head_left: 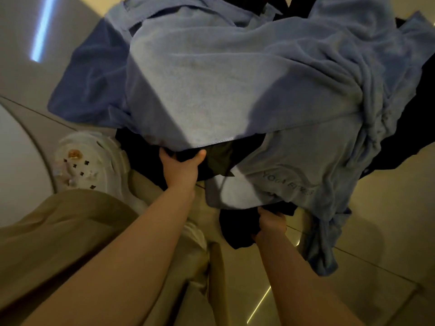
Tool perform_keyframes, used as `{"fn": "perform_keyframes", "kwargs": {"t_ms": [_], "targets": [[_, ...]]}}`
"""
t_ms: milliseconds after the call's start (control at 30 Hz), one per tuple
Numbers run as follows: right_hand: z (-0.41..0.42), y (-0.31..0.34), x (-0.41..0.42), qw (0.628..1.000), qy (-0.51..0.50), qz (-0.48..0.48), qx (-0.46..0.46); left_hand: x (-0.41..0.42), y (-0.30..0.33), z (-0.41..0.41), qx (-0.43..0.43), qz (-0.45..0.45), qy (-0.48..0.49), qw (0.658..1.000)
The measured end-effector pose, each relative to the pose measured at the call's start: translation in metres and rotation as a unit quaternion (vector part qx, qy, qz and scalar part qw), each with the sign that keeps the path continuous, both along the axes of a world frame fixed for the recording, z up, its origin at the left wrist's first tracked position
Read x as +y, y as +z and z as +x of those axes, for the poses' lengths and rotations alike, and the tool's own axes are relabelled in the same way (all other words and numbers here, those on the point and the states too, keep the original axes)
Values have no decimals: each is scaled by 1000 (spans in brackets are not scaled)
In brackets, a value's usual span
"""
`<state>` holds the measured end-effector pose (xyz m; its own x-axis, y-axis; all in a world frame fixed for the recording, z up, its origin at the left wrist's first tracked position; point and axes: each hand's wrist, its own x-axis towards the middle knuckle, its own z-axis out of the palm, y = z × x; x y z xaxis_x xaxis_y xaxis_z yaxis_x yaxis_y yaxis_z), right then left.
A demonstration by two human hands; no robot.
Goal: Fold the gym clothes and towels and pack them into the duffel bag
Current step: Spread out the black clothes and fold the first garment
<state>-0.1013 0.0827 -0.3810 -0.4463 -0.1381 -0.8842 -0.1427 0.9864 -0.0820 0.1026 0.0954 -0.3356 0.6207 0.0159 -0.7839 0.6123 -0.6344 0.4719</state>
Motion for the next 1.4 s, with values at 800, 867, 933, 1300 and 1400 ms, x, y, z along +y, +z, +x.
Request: {"fn": "perform_keyframes", "kwargs": {"t_ms": [800, 867, 933, 1300, 1400], "targets": [[2, 173, -18, 942, 312, -121, -35, 26, 164, 3, -193, 101, -505, 835], [-6, 203, -28, 928, 347, -136, -26, 24, 190, 6, -227, 94, -515, 822], [-15, 229, -35, 920, 362, -150, -27, 21, 215, 9, -258, 75, -500, 823], [-50, 383, -60, 868, 314, -371, -103, -10, 392, -20, -470, 30, -535, 701], [-52, 432, -75, 837, 319, -431, -106, -26, 435, -30, -497, -7, -517, 697]]}}
